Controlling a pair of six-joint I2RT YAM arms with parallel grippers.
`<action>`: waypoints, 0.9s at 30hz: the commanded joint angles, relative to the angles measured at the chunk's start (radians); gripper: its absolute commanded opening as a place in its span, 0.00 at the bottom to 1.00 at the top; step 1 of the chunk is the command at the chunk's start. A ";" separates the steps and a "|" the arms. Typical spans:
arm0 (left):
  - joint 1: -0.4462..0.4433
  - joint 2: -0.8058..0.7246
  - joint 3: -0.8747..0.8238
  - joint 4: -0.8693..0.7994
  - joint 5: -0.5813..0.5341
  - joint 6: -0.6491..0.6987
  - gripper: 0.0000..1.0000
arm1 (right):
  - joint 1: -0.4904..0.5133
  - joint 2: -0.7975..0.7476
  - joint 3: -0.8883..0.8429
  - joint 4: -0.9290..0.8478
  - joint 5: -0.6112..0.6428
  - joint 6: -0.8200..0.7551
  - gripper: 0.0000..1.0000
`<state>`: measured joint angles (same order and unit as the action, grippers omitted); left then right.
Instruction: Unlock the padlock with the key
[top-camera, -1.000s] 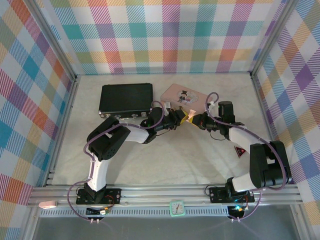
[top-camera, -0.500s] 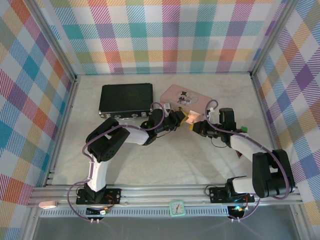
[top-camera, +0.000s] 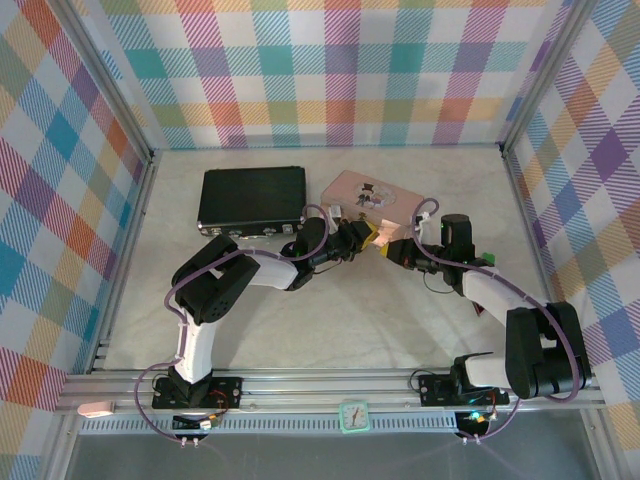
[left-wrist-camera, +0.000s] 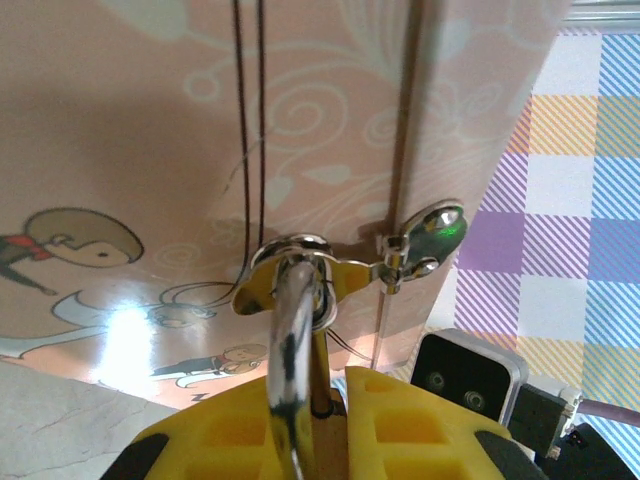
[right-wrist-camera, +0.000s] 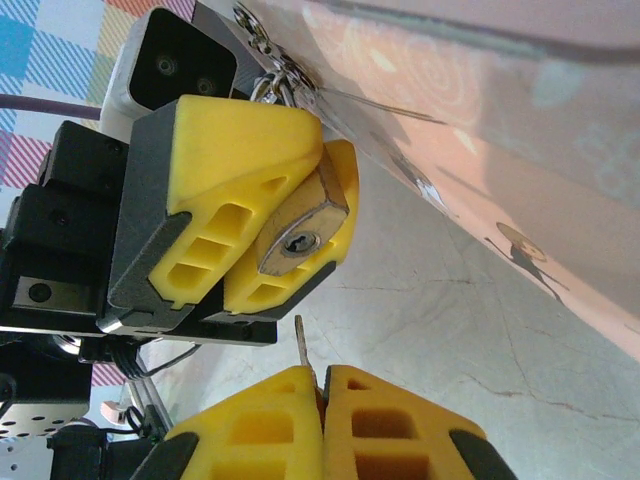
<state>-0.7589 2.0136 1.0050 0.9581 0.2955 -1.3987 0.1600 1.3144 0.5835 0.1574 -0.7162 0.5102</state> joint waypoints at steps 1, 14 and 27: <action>-0.012 -0.017 0.015 0.108 0.017 -0.015 0.00 | -0.005 0.010 0.025 0.047 -0.008 -0.037 0.00; -0.016 -0.012 0.019 0.096 0.016 -0.008 0.00 | -0.005 -0.046 0.013 0.047 0.059 -0.039 0.00; -0.021 -0.017 0.029 0.102 0.019 -0.012 0.00 | -0.005 0.016 -0.006 0.140 0.016 0.016 0.00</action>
<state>-0.7654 2.0136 1.0050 0.9646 0.2985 -1.3991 0.1600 1.3109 0.5835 0.2516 -0.6750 0.5156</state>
